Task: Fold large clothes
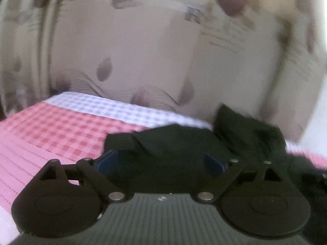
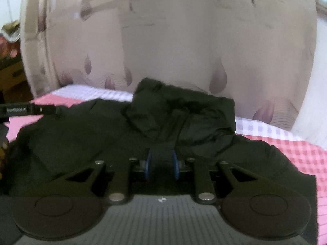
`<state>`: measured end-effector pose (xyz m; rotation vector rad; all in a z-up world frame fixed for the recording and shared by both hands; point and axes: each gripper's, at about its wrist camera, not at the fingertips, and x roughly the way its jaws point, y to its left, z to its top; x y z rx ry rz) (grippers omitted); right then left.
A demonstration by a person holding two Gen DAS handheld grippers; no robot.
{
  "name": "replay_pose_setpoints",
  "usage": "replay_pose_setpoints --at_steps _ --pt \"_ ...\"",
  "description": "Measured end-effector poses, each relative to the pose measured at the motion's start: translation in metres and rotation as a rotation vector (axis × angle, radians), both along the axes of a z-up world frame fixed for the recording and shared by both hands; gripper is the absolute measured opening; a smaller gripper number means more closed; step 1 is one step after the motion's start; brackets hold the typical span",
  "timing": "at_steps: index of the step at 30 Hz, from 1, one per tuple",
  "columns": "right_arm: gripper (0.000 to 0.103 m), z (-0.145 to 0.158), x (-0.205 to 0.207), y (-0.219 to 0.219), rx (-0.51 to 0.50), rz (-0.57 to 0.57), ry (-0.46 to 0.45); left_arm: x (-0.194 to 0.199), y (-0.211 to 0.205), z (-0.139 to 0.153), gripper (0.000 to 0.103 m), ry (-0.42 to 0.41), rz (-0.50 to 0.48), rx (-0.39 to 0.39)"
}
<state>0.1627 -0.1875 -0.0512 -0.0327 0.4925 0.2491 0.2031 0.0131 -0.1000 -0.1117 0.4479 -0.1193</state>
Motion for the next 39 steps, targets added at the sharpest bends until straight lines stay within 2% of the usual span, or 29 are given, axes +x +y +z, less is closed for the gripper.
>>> replay_pose_setpoints --at_steps 2,6,11,16,19,33,39 --pt "0.022 -0.01 -0.001 0.001 -0.037 0.004 0.028 -0.001 -0.009 -0.007 0.09 0.036 -0.013 0.045" --pt "0.021 -0.031 0.002 -0.005 -0.01 -0.012 0.066 0.012 -0.002 -0.024 0.091 0.147 0.004 0.021" --pt "0.021 -0.041 0.004 -0.006 0.009 -0.016 0.076 0.018 -0.007 -0.031 0.096 0.176 0.006 0.083" --pt "0.021 -0.044 0.011 -0.015 0.08 -0.02 0.093 0.021 -0.005 -0.035 0.1 0.181 0.016 0.093" --pt "0.021 -0.044 0.008 -0.011 0.068 -0.028 0.08 0.021 -0.005 -0.035 0.103 0.182 0.021 0.087" --pt "0.022 -0.046 0.01 -0.016 0.105 -0.038 0.069 0.018 -0.005 -0.036 0.103 0.18 0.026 0.108" --pt "0.022 -0.044 0.009 -0.005 0.025 -0.048 0.05 0.018 -0.005 -0.036 0.103 0.178 0.029 0.114"
